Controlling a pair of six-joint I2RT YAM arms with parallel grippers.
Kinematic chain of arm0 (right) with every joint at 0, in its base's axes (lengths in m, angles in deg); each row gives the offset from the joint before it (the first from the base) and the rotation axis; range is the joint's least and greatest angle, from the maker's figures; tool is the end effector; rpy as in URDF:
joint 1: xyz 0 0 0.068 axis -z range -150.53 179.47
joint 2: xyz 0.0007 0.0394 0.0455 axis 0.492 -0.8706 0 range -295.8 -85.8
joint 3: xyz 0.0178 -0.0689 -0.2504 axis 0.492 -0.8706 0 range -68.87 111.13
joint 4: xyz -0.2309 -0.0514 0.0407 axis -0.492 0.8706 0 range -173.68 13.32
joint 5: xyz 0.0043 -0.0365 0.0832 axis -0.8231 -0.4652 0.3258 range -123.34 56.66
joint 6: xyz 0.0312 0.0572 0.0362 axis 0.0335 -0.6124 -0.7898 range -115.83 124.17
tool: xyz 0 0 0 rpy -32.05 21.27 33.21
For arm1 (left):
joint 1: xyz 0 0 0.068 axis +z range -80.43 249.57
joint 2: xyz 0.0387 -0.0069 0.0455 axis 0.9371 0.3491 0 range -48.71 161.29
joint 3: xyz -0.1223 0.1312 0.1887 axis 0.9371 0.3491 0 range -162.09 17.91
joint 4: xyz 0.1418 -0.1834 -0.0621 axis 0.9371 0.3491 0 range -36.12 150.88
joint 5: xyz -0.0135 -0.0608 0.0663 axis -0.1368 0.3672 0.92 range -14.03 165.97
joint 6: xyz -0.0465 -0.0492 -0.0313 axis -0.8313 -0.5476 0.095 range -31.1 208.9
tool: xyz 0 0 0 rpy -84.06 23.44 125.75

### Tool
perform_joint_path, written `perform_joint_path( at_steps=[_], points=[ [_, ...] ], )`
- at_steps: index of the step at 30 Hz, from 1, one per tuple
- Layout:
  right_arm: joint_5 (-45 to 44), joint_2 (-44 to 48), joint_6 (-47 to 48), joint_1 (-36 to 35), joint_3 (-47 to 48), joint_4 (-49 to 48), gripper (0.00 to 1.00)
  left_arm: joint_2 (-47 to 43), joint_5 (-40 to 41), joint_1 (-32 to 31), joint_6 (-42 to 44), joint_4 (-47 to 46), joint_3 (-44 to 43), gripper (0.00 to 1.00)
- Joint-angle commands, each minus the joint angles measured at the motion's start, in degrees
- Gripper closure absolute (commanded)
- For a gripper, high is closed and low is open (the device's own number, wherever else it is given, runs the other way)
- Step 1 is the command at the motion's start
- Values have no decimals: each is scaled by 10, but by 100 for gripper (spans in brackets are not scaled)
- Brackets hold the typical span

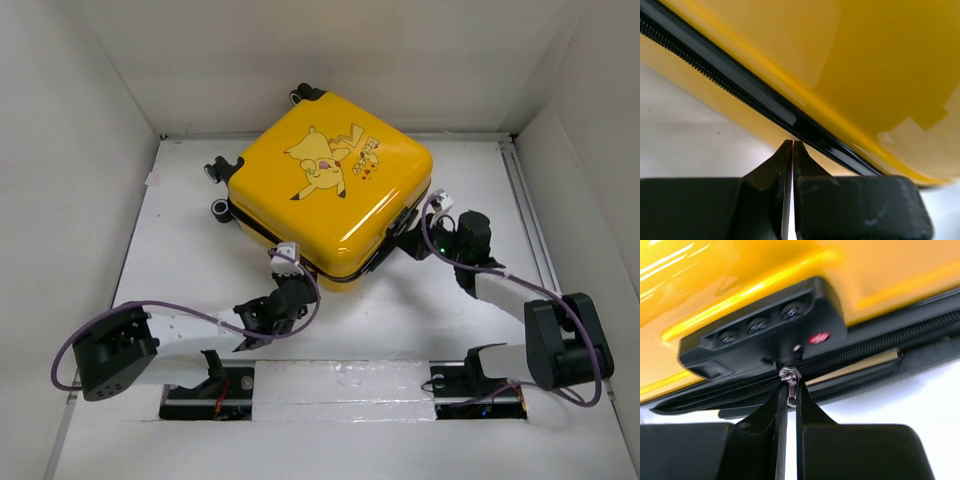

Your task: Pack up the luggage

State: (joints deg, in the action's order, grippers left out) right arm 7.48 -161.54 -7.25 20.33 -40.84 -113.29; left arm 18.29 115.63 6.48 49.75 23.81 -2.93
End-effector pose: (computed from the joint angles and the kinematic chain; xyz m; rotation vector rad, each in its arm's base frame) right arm 0.2574 0.0831 0.1954 -0.4603 1.8517 0.9129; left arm 0.1427 -0.1927 0.1922 -0.1025 1.8285 -0.6349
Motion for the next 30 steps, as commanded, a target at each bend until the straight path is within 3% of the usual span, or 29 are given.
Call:
perform_joint_path(
  at_steps=[1,4,7,18,26,30],
  points=[
    [-71,56,-6,-41,-25,26,100,29,5,21,10,-52,-52,100],
    [-152,142,8,-68,-33,96,100,40,-3,33,15,-52,-68,100],
    [-145,188,-1,-82,-42,103,100,52,-10,39,21,-65,-68,100],
    [-188,185,-10,-242,-17,166,100,81,-16,50,53,-76,-117,100],
    [-288,143,-89,-510,-5,97,100,115,-45,50,78,-88,-180,100],
    [-339,96,-104,-594,39,91,100,126,-61,50,89,-88,-200,100]
  ],
)
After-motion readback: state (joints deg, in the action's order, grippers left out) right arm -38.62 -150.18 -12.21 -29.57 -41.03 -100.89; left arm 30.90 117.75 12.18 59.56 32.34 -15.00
